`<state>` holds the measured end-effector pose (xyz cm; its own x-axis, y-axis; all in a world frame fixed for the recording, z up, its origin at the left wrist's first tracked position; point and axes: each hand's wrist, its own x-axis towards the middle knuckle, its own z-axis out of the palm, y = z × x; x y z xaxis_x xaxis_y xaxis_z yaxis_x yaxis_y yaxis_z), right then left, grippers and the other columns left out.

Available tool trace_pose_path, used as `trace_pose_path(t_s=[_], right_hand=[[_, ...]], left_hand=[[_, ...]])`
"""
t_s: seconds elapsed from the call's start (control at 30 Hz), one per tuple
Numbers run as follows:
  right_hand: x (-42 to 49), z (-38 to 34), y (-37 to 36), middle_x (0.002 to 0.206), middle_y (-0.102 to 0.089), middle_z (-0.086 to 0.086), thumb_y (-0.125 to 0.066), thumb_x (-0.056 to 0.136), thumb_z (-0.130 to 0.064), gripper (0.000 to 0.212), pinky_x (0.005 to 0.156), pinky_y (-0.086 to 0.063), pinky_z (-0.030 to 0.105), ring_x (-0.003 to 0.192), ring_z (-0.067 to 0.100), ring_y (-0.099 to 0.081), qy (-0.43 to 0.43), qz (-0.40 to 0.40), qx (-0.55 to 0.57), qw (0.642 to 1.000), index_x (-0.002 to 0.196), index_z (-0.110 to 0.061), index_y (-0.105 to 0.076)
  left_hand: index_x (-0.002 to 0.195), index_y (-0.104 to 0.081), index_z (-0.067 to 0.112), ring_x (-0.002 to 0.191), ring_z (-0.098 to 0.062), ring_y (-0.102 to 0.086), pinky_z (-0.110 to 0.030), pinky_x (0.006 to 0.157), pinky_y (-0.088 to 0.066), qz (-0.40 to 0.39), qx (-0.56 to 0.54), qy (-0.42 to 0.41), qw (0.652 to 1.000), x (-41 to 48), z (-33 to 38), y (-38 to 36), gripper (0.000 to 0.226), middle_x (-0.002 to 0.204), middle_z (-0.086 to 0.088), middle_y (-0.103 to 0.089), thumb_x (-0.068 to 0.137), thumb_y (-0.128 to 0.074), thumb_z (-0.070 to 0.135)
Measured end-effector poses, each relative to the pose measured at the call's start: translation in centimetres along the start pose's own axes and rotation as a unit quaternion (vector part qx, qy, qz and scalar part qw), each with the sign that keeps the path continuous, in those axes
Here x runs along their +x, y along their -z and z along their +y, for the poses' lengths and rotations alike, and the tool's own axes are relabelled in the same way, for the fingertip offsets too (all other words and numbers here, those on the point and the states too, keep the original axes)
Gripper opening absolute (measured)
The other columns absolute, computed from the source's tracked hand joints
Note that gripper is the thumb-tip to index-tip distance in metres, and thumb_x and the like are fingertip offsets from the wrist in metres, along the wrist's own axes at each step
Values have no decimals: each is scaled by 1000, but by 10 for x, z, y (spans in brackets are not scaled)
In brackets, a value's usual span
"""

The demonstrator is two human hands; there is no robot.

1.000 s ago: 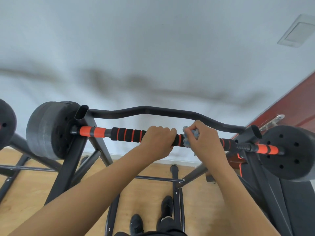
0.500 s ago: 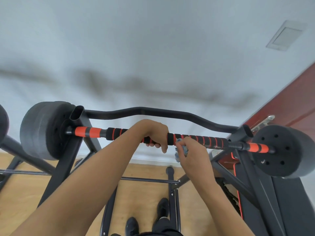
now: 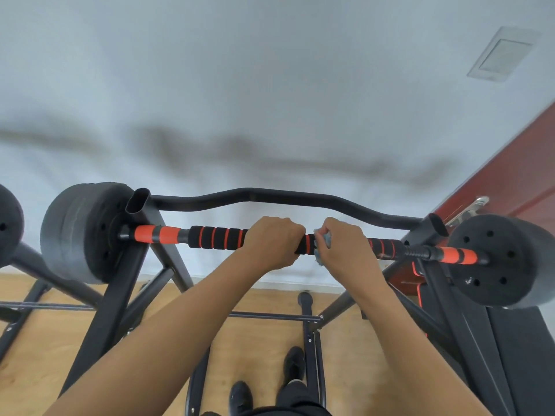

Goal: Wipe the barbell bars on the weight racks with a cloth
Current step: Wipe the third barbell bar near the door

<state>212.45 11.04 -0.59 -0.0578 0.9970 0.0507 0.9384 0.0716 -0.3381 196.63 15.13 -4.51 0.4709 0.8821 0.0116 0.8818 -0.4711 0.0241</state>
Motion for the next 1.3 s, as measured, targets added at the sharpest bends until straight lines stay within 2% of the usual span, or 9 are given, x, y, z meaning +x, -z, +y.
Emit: trace_pose_path(t_s=[0.17, 0.27, 0.43, 0.5, 0.7, 0.93, 1.07, 1.2, 1.3], right_hand=[[-23, 5, -7, 82, -61, -5, -56, 100, -24, 12, 69, -51, 32, 77, 16, -58, -1, 14, 82, 997, 91, -17, -56], [-43, 14, -17, 80, -61, -12, -59, 99, -29, 14, 72, -55, 35, 76, 9, -60, -16, -28, 115, 993, 86, -23, -58], [-38, 14, -1, 77, -61, -17, -63, 99, -35, 17, 66, -53, 21, 75, 4, -61, -11, 66, 181, 981, 85, -26, -59], [-15, 10, 7, 77, -62, -14, -62, 99, -37, 18, 67, -50, 19, 74, 7, -61, 1, 77, 146, 986, 87, -24, -59], [13, -1, -9, 87, -63, -3, -49, 103, -34, 16, 74, -54, 36, 78, 18, -60, 20, -3, -34, 999, 97, -20, -56], [-24, 10, 1, 85, -58, -10, -57, 99, -29, 7, 71, -54, 33, 80, 13, -57, 44, -56, 20, 997, 97, -24, -53], [-12, 5, 11, 81, -61, -9, -58, 101, -34, 17, 69, -50, 22, 76, 9, -59, 42, 35, 111, 992, 91, -21, -56], [13, -3, -1, 90, -64, -4, -53, 102, -34, 14, 76, -55, 35, 80, 17, -61, 45, -11, -17, 999, 99, -21, -56], [3, -2, -8, 88, -58, -6, -51, 102, -28, 8, 71, -53, 36, 78, 17, -58, 68, -14, -28, 997, 97, -21, -51]], left_hand=[[92, -60, 25, 61, -12, -58, -27, 57, -45, -109, -90, 19, 990, 16, -7, 6, 15, 72, 3, -61, 88, -71, 34], [90, -59, 27, 62, -13, -59, -26, 57, -44, -157, -123, 11, 980, 21, -10, 8, 17, 74, 2, -63, 83, -74, 32], [99, -63, 23, 59, -16, -66, -28, 60, -57, -213, -166, 12, 963, 26, -14, 14, 21, 76, -4, -69, 84, -76, 29], [100, -65, 19, 55, -17, -64, -28, 58, -57, -239, -185, 13, 953, 28, -16, 16, 20, 74, -5, -69, 85, -76, 27], [85, -67, 15, 50, -15, -60, -27, 56, -55, -319, -247, 9, 915, 37, -21, 25, 16, 66, -2, -66, 90, -79, 25], [92, -66, 18, 53, -17, -61, -29, 58, -57, -309, -264, 20, 914, 37, -21, 16, 18, 72, -5, -68, 88, -80, 26], [89, -65, 17, 50, -15, -60, -29, 59, -57, -295, -250, 13, 922, 35, -20, 16, 15, 71, -5, -68, 90, -77, 25], [94, -70, 10, 48, -13, -59, -25, 56, -56, -289, -246, 14, 925, 34, -21, 15, 17, 70, -5, -67, 90, -77, 25], [91, -70, 10, 50, -16, -61, -28, 59, -57, -302, -258, 11, 918, 34, -23, 18, 16, 69, -5, -68, 89, -78, 23]])
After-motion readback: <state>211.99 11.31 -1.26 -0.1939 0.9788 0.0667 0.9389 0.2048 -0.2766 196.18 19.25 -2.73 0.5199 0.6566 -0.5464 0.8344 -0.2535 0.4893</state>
